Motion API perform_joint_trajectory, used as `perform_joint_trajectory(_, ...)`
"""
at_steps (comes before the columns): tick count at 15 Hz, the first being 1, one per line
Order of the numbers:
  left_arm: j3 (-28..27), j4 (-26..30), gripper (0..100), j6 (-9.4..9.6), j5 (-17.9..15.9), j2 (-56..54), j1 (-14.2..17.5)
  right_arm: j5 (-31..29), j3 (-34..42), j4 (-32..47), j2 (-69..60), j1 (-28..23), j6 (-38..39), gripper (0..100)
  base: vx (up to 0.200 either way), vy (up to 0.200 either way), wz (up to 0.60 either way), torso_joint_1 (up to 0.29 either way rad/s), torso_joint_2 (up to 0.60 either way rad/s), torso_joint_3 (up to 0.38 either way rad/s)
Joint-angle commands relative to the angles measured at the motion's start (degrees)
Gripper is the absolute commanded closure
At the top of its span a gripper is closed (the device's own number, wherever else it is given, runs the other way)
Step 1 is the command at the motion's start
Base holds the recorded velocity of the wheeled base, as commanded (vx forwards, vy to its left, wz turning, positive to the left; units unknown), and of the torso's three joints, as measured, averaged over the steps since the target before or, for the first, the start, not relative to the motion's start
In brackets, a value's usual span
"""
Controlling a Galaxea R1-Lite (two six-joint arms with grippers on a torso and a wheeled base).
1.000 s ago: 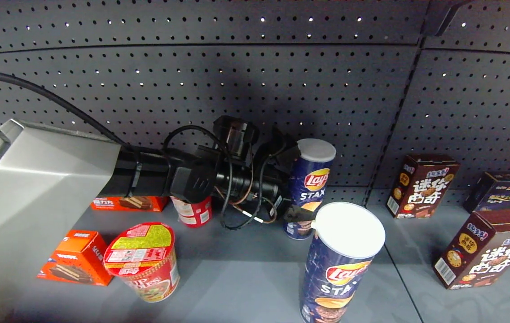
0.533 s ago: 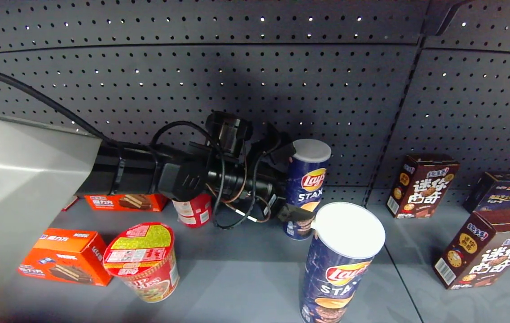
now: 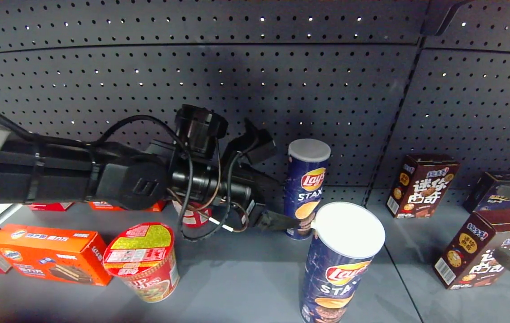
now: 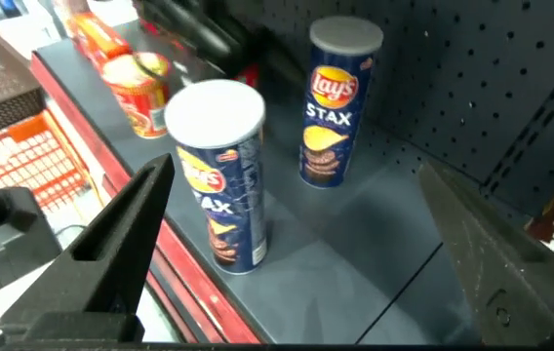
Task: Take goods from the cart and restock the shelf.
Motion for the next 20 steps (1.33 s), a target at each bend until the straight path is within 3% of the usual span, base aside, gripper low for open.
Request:
perform_joint_trajectory(1, 5.53, 0.16, 0, -0.01, 0.08, -7.76, 1.54, -0.31, -0.62, -0.12, 1.95, -0.89, -0.04, 0, 0.000, 0.000, 0.00, 0.000, 0.00, 0.000)
perform_joint_trajectory(6, 14.23, 0.33, 0, -0.54, 1.31, -19.63, 6.99, -0.31, -0.44, -0.03, 6.44, -8.97, -0.04, 0, 0.000, 0.000, 0.00, 0.000, 0.00, 0.000)
perform_joint_trajectory(8, 14.32, 0.33, 0, -1.24, 4.47, -22.79, 7.78, -0.31, -0.01, -0.21, 9.78, -10.38, 0.05, 0, 0.000, 0.000, 0.00, 0.000, 0.00, 0.000)
perform_joint_trajectory(9, 14.76, 0.42, 0, -2.64, 6.32, -24.55, 7.69, -0.31, 0.17, -0.65, 10.65, -10.20, 0.14, 0, 0.000, 0.000, 0.00, 0.000, 0.00, 0.000)
perform_joint_trajectory(10, 14.94, 0.42, 0, -2.91, 6.58, -24.81, 7.69, -0.31, 0.26, -0.74, 10.83, -10.12, 0.14, 0, 0.000, 0.000, 0.00, 0.000, 0.00, 0.000)
perform_joint_trajectory(11, 15.82, 3.23, 0, -3.26, 10.19, -28.24, 7.60, -0.22, 0.70, -3.37, 12.68, -9.32, 0.05, 0, 0.000, 0.000, 0.00, 0.000, 0.00, 0.000)
perform_joint_trajectory(13, 17.31, 4.38, 0, -3.08, 12.82, -30.70, 7.60, -0.13, 2.46, -6.45, 14.70, -7.65, -0.39, 0, 0.000, 0.000, 0.00, 0.000, 0.00, 0.000)
perform_joint_trajectory(18, 18.54, 4.03, 0, -3.26, 14.41, -31.93, 7.69, -0.22, 3.51, -7.59, 15.58, -5.98, -0.65, 0, 0.000, 0.000, 0.00, 0.000, 0.00, 0.000)
perform_joint_trajectory(20, 18.98, 1.30, 0, -3.35, 14.23, -31.49, 7.69, -0.31, 4.57, -7.50, 15.58, -5.90, -0.83, 0, 0.000, 0.000, 0.00, 0.000, 0.00, 0.000)
